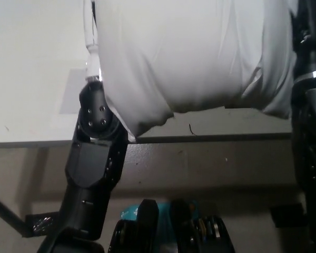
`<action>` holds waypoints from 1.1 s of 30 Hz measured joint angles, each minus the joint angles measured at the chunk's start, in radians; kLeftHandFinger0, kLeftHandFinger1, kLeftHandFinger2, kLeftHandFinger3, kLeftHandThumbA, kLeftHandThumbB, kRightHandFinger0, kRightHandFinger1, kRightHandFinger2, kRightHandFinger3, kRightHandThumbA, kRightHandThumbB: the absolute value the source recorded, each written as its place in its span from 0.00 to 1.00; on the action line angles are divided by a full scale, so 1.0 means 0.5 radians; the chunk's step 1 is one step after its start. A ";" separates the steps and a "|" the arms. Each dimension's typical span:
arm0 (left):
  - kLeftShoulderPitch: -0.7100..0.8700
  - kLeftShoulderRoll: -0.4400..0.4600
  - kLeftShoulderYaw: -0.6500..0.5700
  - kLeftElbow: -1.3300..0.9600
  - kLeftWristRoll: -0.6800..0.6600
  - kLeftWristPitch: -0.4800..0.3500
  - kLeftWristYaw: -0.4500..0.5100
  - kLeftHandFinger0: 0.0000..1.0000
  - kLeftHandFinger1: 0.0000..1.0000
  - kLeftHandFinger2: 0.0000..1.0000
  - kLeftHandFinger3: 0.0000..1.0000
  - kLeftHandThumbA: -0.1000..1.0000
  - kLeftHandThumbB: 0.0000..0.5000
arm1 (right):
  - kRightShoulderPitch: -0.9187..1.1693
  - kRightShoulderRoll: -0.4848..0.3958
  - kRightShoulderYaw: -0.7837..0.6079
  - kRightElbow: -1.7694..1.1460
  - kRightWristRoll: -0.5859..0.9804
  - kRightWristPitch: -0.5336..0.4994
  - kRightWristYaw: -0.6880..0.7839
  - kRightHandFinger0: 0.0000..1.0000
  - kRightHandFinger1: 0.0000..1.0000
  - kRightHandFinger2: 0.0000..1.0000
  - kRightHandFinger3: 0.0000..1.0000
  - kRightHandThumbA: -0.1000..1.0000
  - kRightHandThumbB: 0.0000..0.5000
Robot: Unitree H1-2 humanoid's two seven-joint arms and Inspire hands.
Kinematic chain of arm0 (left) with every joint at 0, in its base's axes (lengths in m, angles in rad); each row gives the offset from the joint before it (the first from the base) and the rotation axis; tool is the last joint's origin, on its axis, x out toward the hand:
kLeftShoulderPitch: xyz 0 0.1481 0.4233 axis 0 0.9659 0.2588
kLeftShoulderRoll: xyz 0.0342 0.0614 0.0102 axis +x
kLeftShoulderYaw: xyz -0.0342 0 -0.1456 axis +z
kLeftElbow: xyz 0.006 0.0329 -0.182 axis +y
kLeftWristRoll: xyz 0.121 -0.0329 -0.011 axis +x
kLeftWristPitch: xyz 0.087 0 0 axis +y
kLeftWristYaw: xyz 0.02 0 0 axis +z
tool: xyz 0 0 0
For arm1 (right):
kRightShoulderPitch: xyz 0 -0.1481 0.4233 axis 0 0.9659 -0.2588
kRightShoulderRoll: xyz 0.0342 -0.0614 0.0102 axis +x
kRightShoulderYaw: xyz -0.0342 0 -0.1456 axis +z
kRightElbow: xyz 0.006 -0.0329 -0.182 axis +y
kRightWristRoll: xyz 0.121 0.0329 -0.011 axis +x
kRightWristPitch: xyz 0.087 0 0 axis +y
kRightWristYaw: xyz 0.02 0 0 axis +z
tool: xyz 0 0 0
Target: The robot uses both hands to lift the pillow and then drops it on the table
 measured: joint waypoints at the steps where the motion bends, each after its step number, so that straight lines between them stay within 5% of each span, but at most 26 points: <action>1: -0.021 0.003 0.000 -0.041 0.008 0.017 0.000 1.00 1.00 1.00 1.00 1.00 0.61 | -0.018 -0.009 0.000 -0.059 -0.014 0.023 -0.002 1.00 1.00 1.00 1.00 1.00 0.87; 3: -0.074 0.008 0.000 -0.162 0.036 0.059 0.000 1.00 1.00 1.00 1.00 1.00 0.54 | -0.071 -0.038 0.001 -0.193 -0.057 0.073 -0.005 1.00 1.00 1.00 1.00 1.00 0.79; 9: -0.219 0.007 -0.016 -0.322 0.130 0.113 0.003 1.00 1.00 1.00 1.00 1.00 0.48 | -0.190 -0.078 0.040 -0.345 -0.194 0.111 -0.018 1.00 1.00 1.00 1.00 1.00 0.90; 13: -0.168 0.006 -0.016 -0.293 0.173 0.138 0.011 1.00 1.00 1.00 1.00 1.00 0.49 | -0.147 -0.083 0.075 -0.242 -0.248 0.114 -0.025 1.00 1.00 1.00 1.00 1.00 0.80; 21: 0.065 0.046 -0.008 0.299 0.185 0.058 0.009 1.00 1.00 1.00 1.00 1.00 0.41 | 0.088 -0.062 0.154 0.460 -0.252 0.089 -0.019 1.00 1.00 1.00 1.00 1.00 0.67; 22: 0.099 0.055 -0.008 0.394 0.186 0.027 0.008 1.00 1.00 1.00 1.00 1.00 0.48 | 0.122 -0.052 0.164 0.580 -0.249 0.075 -0.014 1.00 1.00 1.00 1.00 1.00 0.71; 33: 0.252 0.140 -0.011 0.925 0.194 -0.175 -0.011 1.00 1.00 1.00 1.00 1.00 0.46 | 0.256 -0.011 0.224 1.077 -0.235 -0.142 0.052 1.00 1.00 1.00 1.00 1.00 0.76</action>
